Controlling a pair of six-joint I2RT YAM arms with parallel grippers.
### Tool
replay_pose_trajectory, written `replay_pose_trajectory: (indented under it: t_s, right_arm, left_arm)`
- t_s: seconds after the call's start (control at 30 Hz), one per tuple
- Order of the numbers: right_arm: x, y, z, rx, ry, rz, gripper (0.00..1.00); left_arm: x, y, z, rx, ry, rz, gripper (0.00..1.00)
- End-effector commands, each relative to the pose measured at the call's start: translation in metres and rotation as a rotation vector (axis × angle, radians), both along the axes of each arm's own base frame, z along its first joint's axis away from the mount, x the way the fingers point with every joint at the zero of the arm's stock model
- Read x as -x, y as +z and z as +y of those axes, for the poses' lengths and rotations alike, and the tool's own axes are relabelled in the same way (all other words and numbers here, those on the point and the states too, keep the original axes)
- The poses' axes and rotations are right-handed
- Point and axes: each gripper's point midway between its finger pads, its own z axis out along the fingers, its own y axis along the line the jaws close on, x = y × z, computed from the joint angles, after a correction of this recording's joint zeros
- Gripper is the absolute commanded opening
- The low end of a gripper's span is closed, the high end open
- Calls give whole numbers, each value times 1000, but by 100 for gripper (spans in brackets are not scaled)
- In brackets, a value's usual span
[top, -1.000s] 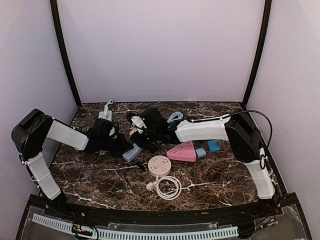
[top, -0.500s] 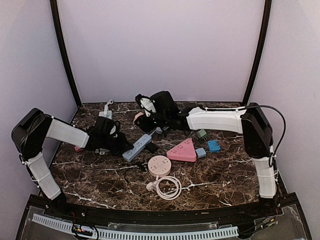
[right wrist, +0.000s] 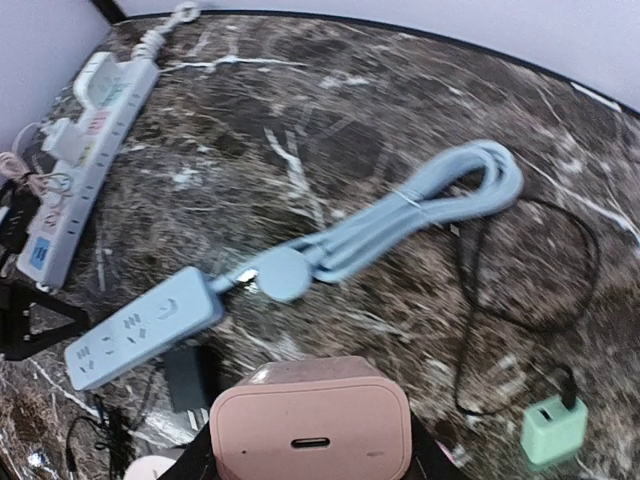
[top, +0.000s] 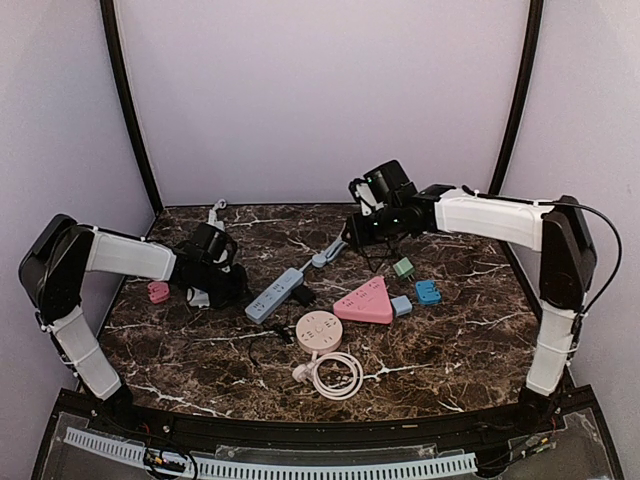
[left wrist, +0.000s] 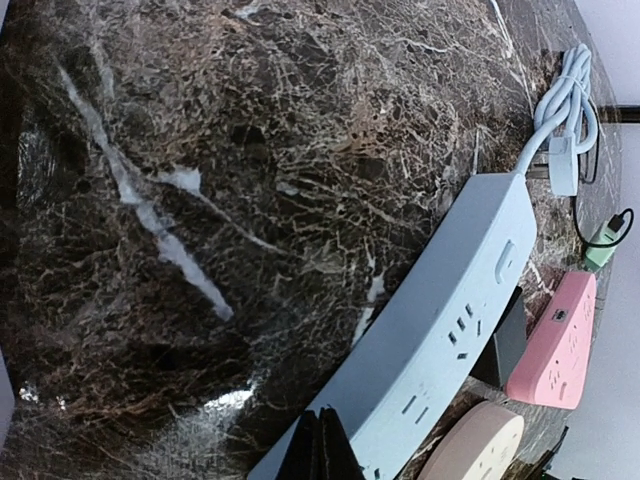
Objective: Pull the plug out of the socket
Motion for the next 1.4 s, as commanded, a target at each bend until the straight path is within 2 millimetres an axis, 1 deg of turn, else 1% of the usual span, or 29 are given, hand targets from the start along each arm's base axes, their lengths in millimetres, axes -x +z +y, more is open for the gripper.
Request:
replay_pose_trajectory:
  t_s: [0.0,0.07,0.23,0.37,0.43,0.5,0.63,0.67,0.77,0.87,0.97,1.17,1.37]
  right_arm:
    - [-4,-12,-73,50,-188,110,16]
    - [-4,-24,-104,75,-255,160,16]
    - [-8,-49,-169,69,-376,263,17]
    - [-13,-67,-201,88,-435,336,19]
    - [-17,-76,-214,93,-460,372,20]
    - [-21,-88,-224,105,-478,411,22]
    - [-27,-101,-237,102,-493,460,23]
    - [-29,-103,-239,102,-493,469,25]
    - [-35,-104,-247,98,-505,477,27]
    - [-39,-108,-251,94,-504,494,31]
    - [-42,-118,-253,102,-497,524,34]
    - [-46,-133,-258,106,-503,546,48]
    - [-54,-135,-259,109,-509,529,60]
  left_arm:
    - [1,30,0,-47,-60,-39,0]
    - [-2,41,-5,-37,-79,-66,0]
    - [-7,68,-12,-32,-119,-131,0]
    - [-8,83,-9,-47,-127,-175,1]
    - [-8,89,-7,-51,-129,-192,2]
    - [-7,94,-7,-49,-134,-205,2]
    - [-4,103,-6,-43,-144,-224,2]
    - [-3,102,-5,-48,-144,-223,3]
    - [-2,108,-2,-57,-144,-240,4]
    - [0,110,0,-61,-144,-246,4]
    - [0,112,1,-61,-143,-252,5]
    - [1,115,3,-70,-142,-255,7]
    - [1,119,6,-82,-134,-262,10]
